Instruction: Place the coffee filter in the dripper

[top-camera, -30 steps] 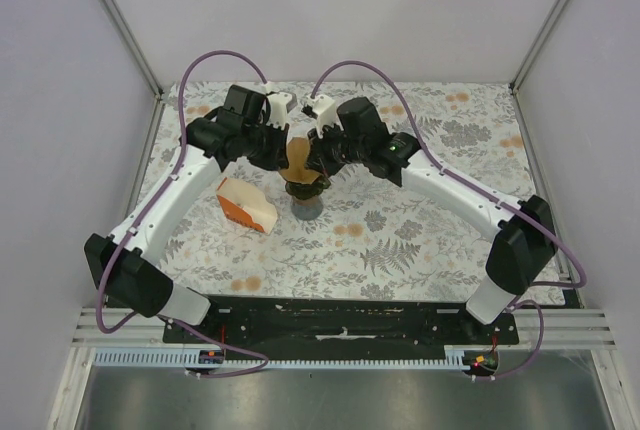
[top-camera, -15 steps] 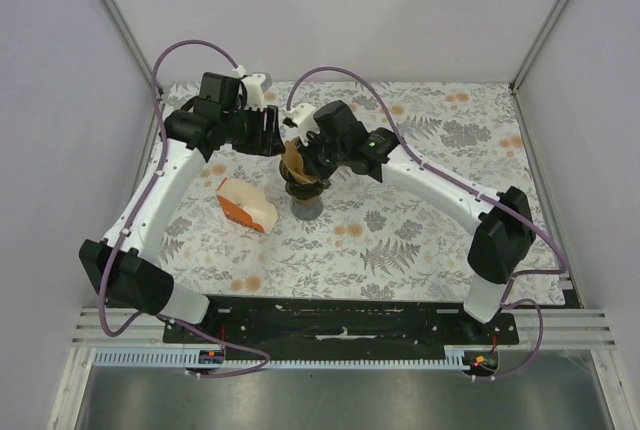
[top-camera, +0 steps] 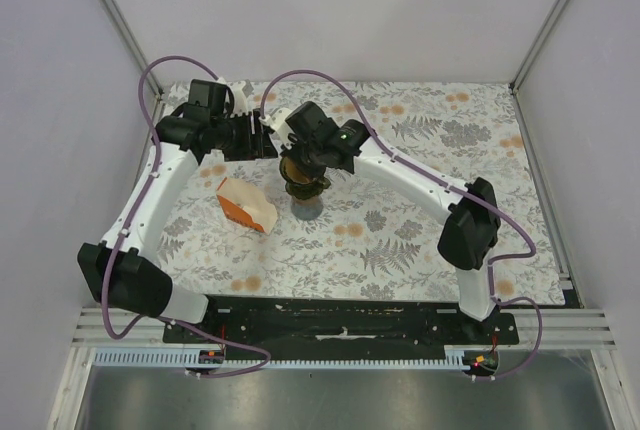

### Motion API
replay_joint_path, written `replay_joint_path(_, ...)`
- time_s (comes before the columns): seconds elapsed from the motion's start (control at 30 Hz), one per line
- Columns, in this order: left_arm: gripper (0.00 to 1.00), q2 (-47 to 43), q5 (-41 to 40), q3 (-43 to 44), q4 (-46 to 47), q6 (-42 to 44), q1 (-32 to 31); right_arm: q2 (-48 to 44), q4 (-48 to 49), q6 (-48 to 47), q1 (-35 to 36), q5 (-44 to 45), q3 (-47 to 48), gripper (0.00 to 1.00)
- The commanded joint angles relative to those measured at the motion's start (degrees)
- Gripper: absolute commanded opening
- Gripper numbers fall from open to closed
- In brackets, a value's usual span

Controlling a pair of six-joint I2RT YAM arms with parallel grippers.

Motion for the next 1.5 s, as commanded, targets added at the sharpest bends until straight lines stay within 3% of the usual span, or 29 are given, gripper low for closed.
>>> replay_joint_path(0.0, 0.67, -2.17, 6.70, 0.57, 2.86, -2.26, -1.87, 2.78, -1.65, -3.06, 2.03, 0.88, 2.13, 0.00)
replay_joint_path(0.47, 0.62, -3.66, 12.94, -5.31, 6.55, -10.88, 9.47, 4.89, -0.07, 0.80, 1.42, -0.70, 2.13, 0.00)
replay_joint_path(0.93, 0.62, -6.56, 19.79, -10.06, 7.61, -10.52, 8.33, 6.12, -0.95, 1.69, 0.89, -1.32, 6.43, 0.00)
replay_joint_path(1.13, 0.63, -6.92, 18.74, -13.67, 7.61, -10.44, 6.66, 7.71, -3.15, 2.65, 0.63, -4.37, 9.16, 0.00)
replay_joint_path(1.47, 0.50, -4.45, 15.05, -10.68, 7.00, -9.29, 6.22, 5.69, -3.24, 1.96, 0.54, -5.62, 9.86, 0.00)
